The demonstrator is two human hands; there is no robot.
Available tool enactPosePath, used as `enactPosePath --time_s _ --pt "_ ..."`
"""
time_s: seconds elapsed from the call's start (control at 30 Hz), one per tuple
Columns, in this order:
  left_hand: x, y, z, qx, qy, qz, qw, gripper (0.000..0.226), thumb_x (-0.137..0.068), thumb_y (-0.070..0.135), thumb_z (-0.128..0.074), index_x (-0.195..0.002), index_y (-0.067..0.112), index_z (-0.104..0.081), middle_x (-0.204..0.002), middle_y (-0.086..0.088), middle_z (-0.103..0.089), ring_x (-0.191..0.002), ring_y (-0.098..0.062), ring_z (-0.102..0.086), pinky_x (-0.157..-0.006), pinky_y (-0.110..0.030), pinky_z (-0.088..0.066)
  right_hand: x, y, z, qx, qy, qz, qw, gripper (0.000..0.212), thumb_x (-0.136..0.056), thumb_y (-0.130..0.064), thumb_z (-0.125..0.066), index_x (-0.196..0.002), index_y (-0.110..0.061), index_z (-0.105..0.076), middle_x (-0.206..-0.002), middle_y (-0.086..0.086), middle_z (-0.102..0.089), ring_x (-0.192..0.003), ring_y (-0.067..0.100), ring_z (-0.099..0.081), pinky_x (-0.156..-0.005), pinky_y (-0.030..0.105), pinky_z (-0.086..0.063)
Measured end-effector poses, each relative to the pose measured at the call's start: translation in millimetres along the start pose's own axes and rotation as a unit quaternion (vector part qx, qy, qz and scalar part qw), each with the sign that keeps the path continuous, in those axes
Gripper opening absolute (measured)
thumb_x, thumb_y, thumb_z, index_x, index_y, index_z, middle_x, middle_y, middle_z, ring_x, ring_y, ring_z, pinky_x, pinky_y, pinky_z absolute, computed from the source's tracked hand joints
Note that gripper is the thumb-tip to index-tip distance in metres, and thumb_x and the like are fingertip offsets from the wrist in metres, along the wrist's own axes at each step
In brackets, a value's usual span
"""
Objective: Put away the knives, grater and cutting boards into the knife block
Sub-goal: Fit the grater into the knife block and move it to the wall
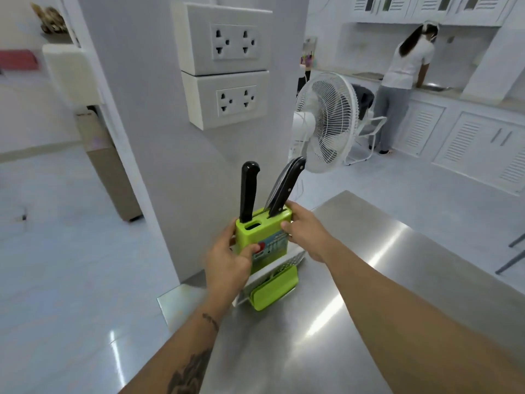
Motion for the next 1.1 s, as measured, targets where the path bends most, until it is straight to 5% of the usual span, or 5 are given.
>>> enactPosePath --time_s 0.27,0.43,0.83,1.1 --pt "-23.5 -7.7 5.2 -0.023 0.019 -0.021 0.999 0.061 -0.077 0.025 -0.079 -0.132 0.034 -0.053 -0.114 0.013 -0.063 -0.099 -0.01 -0.058 -0.085 -0.027 -0.045 -19.5 -10.2 -16.0 0.003 -0.006 0.001 1.0 0.062 -0.094 -0.005 -0.054 -0.147 -0.034 -0.038 -0.134 0.004 -0.057 -0.114 0.023 -0.059 -0.102 0.046 -0.048" --pt "-35.1 -11.0 8.4 -0.026 0.022 -0.016 0.999 0.063 -0.078 0.025 -0.078 -0.134 0.035 -0.051 -0.118 0.011 -0.064 -0.105 -0.012 -0.058 -0.093 -0.034 -0.05 -23.8 -21.4 -25.9 0.003 0.012 0.01 1.0 0.06 -0.094 -0.001 -0.05 -0.146 -0.031 -0.04 -0.116 0.004 -0.062 -0.091 0.02 -0.061 -0.081 0.039 -0.055" --pt "-47.3 -11.8 12.3 -0.002 0.013 0.01 1.0 0.065 -0.08 0.02 -0.077 -0.136 0.036 -0.049 -0.118 0.009 -0.065 -0.108 -0.013 -0.058 -0.097 -0.036 -0.05 -25.6 -24.2 -32.9 0.025 0.031 0.03 0.999 0.056 -0.091 0.001 -0.047 -0.13 -0.038 -0.052 -0.11 0.004 -0.068 -0.105 0.027 -0.065 -0.091 0.045 -0.056" --pt "-35.8 -0.4 20.8 -0.017 0.024 0.01 1.0 0.058 -0.08 0.019 -0.076 -0.132 0.029 -0.052 -0.127 0.004 -0.057 -0.113 -0.014 -0.054 -0.1 -0.04 -0.048 7.1 -25.5 -6.0 0.052 0.008 -0.007 0.999 0.07 -0.09 -0.009 -0.064 -0.15 -0.027 -0.034 -0.149 0.006 -0.045 -0.13 0.025 -0.049 -0.092 0.031 -0.044"
Point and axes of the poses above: each hand's wrist, its own x-axis away from the middle knuckle, its own z-axis out of the back of the hand, y = z × x, the point moved 3 cm from there along -x, towards the middle knuckle
